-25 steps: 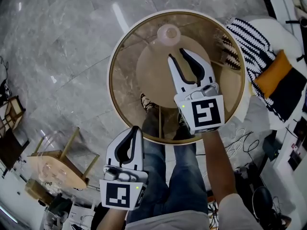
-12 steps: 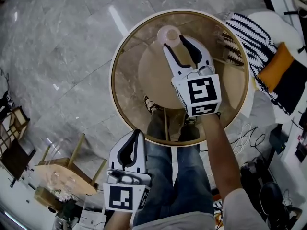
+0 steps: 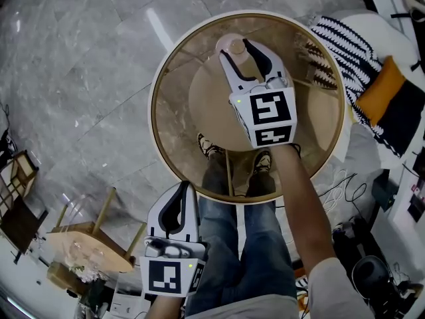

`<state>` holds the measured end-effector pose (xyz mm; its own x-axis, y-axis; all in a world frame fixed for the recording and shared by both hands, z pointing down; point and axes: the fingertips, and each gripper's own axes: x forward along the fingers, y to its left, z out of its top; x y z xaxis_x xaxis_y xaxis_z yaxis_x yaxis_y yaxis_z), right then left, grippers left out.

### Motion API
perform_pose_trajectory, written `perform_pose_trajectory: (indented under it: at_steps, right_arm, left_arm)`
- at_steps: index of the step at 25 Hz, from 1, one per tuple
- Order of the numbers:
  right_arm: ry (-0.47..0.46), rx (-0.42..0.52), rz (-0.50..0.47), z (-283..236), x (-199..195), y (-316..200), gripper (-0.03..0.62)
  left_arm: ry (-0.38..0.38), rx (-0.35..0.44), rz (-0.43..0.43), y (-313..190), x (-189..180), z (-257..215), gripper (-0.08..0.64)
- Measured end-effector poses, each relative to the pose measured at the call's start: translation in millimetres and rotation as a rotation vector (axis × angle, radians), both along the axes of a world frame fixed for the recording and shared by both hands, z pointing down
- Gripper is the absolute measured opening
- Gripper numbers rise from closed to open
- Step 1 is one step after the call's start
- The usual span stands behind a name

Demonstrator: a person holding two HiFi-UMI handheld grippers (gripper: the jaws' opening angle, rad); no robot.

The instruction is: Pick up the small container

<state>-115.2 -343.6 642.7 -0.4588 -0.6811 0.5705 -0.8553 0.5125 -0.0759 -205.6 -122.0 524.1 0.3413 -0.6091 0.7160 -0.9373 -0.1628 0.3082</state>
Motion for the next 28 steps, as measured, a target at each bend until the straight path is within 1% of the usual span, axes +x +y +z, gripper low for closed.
perform_pose_trajectory:
  at_steps: [8,14,21,28]
  right_arm:
    - [0.011,-0.001,0.015,7.4,0.3,-4.5,0.189]
    - [0.031,0.008,0.02,9.8,0.4,-5.7,0.158]
    - [0.045,0.023,0.003,10.2,0.8,-5.6,0.15]
    - [0.057,0.02,-0.04,9.4,-3.4,3.4,0.147]
  left_arm:
    - [0.001,-0.014,-0.013,3.2,-6.5,4.6,0.018]
    - [0.002,-0.016,-0.018,3.1,-8.8,5.8,0.018]
    - [0.004,-0.012,-0.019,3.0,-7.0,5.8,0.018]
    - [-0.008,-0.011,-0.022,3.8,-9.4,3.1,0.018]
